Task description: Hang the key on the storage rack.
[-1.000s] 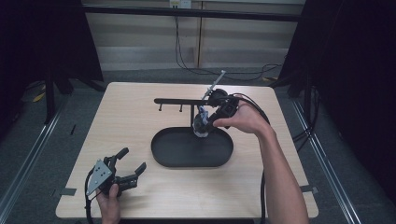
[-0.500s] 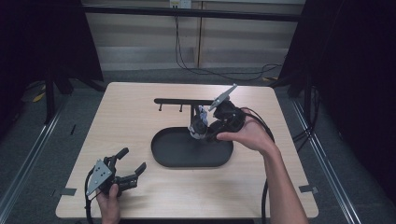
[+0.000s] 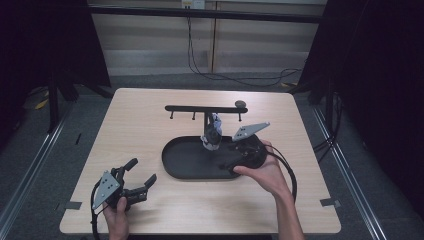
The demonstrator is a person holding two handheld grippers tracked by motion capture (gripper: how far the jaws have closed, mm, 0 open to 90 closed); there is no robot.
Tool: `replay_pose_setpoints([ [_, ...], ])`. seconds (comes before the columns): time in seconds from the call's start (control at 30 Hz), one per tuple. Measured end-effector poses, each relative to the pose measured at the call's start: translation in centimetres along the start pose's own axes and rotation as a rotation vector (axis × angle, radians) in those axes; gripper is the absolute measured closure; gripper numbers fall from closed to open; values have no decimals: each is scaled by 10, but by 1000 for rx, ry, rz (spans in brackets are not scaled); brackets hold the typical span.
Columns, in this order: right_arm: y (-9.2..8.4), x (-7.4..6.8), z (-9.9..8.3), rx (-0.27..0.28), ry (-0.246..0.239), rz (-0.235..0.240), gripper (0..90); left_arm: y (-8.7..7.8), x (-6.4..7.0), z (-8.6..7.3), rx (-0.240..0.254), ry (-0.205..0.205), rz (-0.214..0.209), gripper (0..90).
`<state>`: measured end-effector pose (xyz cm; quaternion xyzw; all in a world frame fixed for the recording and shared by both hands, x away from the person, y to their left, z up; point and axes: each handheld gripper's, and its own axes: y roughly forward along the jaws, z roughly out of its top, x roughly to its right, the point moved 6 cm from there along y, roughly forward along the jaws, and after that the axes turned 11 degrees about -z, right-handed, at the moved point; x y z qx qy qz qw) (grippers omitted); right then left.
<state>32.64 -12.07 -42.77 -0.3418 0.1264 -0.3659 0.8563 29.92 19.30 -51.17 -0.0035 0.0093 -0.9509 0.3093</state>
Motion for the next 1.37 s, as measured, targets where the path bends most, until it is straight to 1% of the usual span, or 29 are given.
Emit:
replay_pose_setpoints([
  [0.03,0,0,0,0,0,0,207,0,0,0,0,0,0,153],
  [0.07,1,1,-4,16,25,-25,190,0,0,0,0,0,0,153],
  [0.13,3,0,-12,44,56,-30,164,0,0,0,0,0,0,153],
  [0.17,4,-2,-20,73,63,-62,149,0,0,0,0,0,0,153],
  [0.2,4,-2,-20,73,63,-62,149,0,0,0,0,0,0,153],
  [0.23,4,-4,-23,101,65,-70,141,0,0,0,0,-1,0,153],
  [0.27,6,-5,-31,135,99,-72,145,0,0,0,0,-1,-1,153],
  [0.3,6,-5,-31,135,99,-72,145,0,0,0,-1,0,0,153],
  [0.33,11,-4,-42,131,115,-136,145,0,0,0,0,0,0,153],
  [0.37,11,-4,-42,131,115,-136,145,0,0,0,0,0,0,153],
  [0.43,19,-3,-60,148,139,-237,154,0,0,0,0,-1,0,153],
  [0.47,20,-4,-65,163,150,-235,149,0,0,0,0,-1,0,153],
  [0.53,21,-5,-72,216,167,-239,148,0,0,0,0,0,0,153],
  [0.6,21,-5,-77,279,179,-276,150,0,0,0,0,1,1,153],
  [0.63,21,-5,-77,279,179,-276,150,0,0,0,0,1,1,153],
  [0.67,22,-4,-81,347,191,-331,155,0,0,0,0,-1,0,153],
  [0.7,22,-3,-83,365,196,-357,167,0,0,0,0,-1,0,153],
  [0.73,22,-2,-85,408,210,-394,188,0,0,0,1,1,1,153],
  [0.77,22,-2,-85,408,210,-394,188,0,0,0,1,1,1,153],
  [0.8,22,-1,-89,472,223,-434,201,0,0,0,0,1,1,153],
  [0.83,22,-1,-89,472,223,-434,201,0,0,0,0,1,1,153],
  [0.9,23,-2,-94,533,237,-454,182,0,0,0,0,0,0,153],
  [1.03,24,-4,-99,565,254,-462,152,0,0,0,0,1,0,153],
  [1.07,20,-5,-100,606,264,-490,132,0,0,0,0,0,0,153],
  [1.1,20,-5,-100,606,264,-490,132,0,0,0,0,0,0,153],
  [1.13,17,-9,-101,648,248,-516,134,0,0,0,0,0,0,153],
  [1.17,17,-9,-101,648,248,-516,134,0,0,0,0,0,0,153],
  [1.27,9,-7,-106,719,282,-519,123,0,0,0,0,0,0,153],
  [1.37,10,-10,-105,709,258,-529,128,0,0,0,1,0,0,153],
])
